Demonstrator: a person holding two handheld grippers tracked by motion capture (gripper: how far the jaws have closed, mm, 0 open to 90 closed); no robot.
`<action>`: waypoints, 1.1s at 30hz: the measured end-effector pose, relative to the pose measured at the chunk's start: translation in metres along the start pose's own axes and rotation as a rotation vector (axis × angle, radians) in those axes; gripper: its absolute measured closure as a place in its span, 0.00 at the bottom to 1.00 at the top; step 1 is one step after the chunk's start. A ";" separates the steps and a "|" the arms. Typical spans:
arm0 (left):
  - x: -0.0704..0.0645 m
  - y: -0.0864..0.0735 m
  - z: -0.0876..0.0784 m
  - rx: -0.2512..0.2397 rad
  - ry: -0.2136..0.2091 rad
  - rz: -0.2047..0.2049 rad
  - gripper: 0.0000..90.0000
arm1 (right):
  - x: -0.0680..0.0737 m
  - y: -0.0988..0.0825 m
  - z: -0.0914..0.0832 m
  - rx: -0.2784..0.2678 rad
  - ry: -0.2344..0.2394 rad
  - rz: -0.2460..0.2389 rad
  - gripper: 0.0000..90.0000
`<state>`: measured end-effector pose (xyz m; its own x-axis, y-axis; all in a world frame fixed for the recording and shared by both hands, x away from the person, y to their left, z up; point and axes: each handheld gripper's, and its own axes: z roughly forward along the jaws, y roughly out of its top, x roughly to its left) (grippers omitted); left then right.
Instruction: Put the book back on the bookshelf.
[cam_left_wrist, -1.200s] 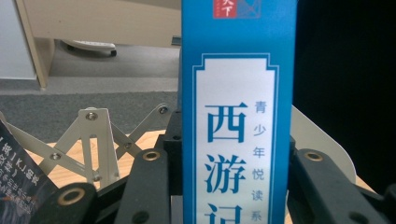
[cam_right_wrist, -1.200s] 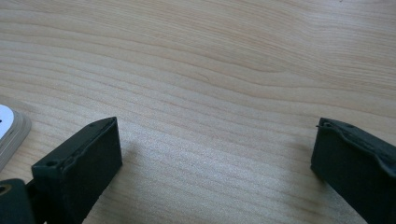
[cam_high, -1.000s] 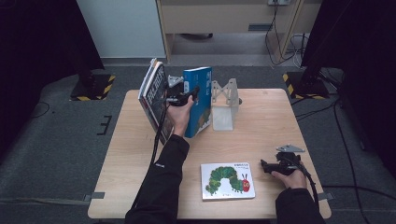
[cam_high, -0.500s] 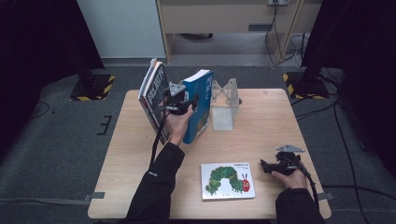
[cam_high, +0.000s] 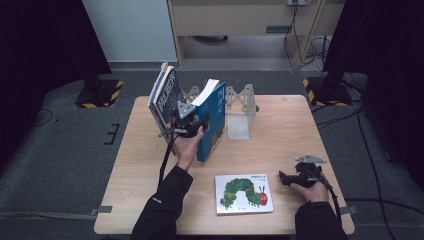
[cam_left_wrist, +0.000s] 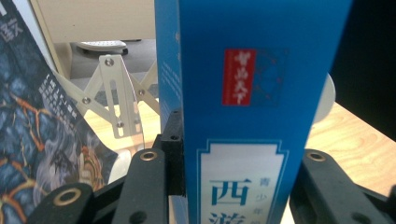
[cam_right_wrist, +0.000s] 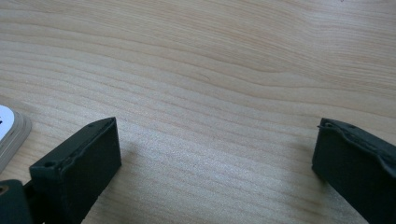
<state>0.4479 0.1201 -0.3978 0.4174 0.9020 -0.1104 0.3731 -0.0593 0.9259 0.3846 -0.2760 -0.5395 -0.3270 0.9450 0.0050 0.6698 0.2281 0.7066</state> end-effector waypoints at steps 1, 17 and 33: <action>-0.001 -0.003 -0.002 -0.004 0.000 0.006 0.66 | 0.000 0.000 0.000 0.000 0.001 0.000 0.01; -0.016 -0.026 -0.022 -0.024 -0.016 0.036 0.65 | 0.001 0.000 0.000 -0.002 0.001 -0.001 0.02; -0.024 -0.029 -0.019 -0.061 0.047 0.027 0.66 | 0.002 0.000 0.000 0.002 0.006 -0.008 0.01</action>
<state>0.4112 0.1086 -0.4154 0.3863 0.9198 -0.0694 0.3104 -0.0588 0.9488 0.3840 -0.2746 -0.5395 -0.3362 0.9418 0.0042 0.6684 0.2355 0.7055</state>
